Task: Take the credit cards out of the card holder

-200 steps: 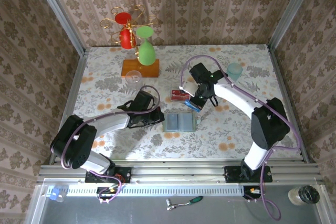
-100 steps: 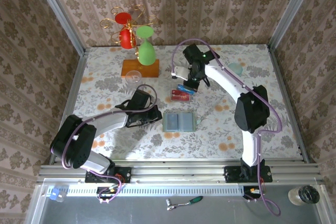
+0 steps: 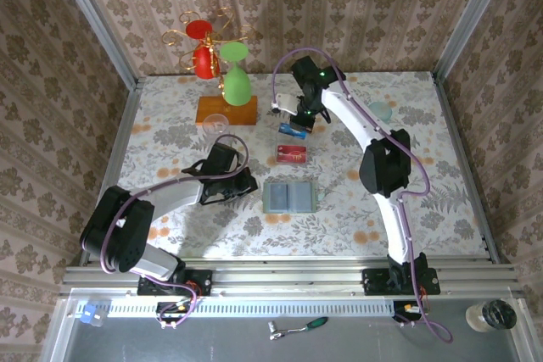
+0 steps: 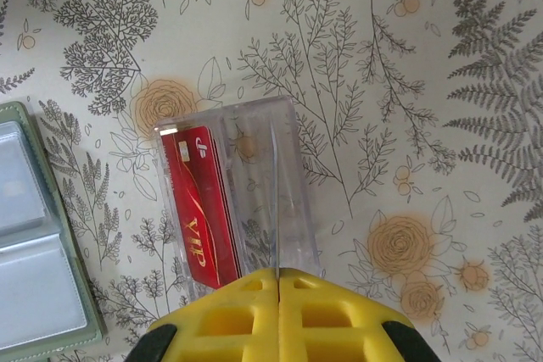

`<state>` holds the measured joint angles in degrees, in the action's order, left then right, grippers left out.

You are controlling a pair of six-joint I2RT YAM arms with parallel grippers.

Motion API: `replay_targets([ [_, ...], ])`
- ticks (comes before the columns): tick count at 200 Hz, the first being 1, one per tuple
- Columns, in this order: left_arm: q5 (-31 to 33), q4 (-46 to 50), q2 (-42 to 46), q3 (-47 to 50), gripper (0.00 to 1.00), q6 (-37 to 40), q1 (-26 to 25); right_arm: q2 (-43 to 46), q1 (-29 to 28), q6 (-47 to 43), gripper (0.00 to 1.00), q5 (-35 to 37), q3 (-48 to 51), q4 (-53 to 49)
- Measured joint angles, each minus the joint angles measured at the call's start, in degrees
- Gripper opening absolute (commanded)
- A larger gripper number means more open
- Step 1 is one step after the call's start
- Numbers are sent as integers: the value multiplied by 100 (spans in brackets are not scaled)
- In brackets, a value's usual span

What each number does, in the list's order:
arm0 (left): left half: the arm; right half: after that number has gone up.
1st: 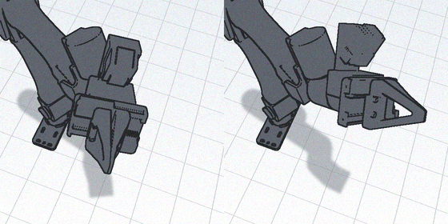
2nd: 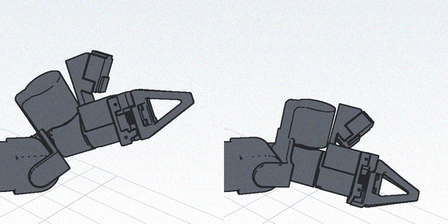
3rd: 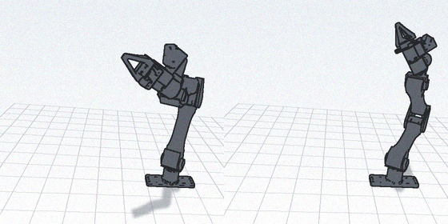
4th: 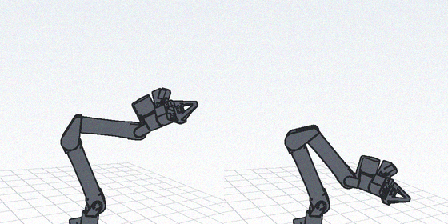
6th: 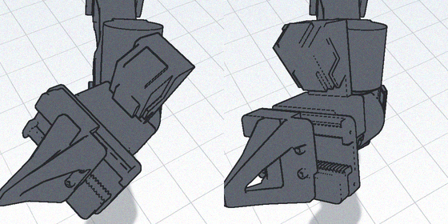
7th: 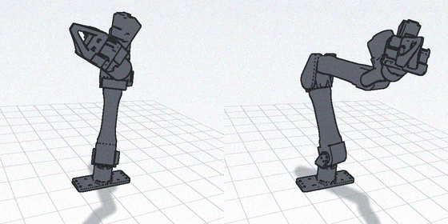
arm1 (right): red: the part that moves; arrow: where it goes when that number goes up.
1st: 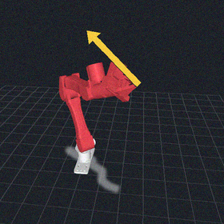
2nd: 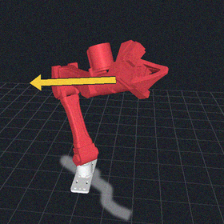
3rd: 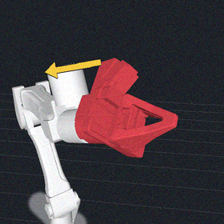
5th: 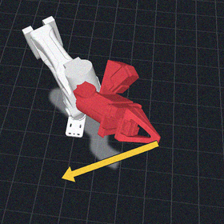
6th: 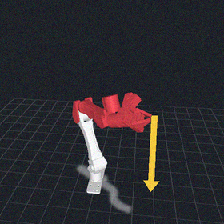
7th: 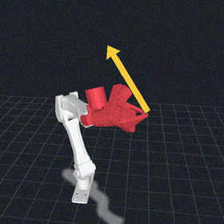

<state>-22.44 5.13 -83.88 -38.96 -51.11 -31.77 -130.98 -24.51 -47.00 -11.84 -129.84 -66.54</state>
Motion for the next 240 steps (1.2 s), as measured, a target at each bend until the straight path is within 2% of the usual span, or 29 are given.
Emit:
replay_targets([
  [55, -50, 157, 4, 17, 0, 57, 157, -398, 0, -136, 0, -22, -96, -208],
  [87, -74, 229, 7, 31, 0, 66, 219, -485, 0, -208, 13, -20, -96, -271],
  [106, -81, 245, 7, 31, 0, 83, 225, -487, 2, -205, 16, 20, -96, -240],
  [180, -92, 291, 7, 31, 0, 127, 225, -361, 15, 74, 18, 463, 68, 518],
  [208, -94, 289, 7, 31, 0, 127, 225, -254, 15, 221, 26, 483, 184, 726],
  [240, -94, 289, 7, 31, 0, 127, 225, -149, -31, 374, 29, 680, 481, 1115],
])
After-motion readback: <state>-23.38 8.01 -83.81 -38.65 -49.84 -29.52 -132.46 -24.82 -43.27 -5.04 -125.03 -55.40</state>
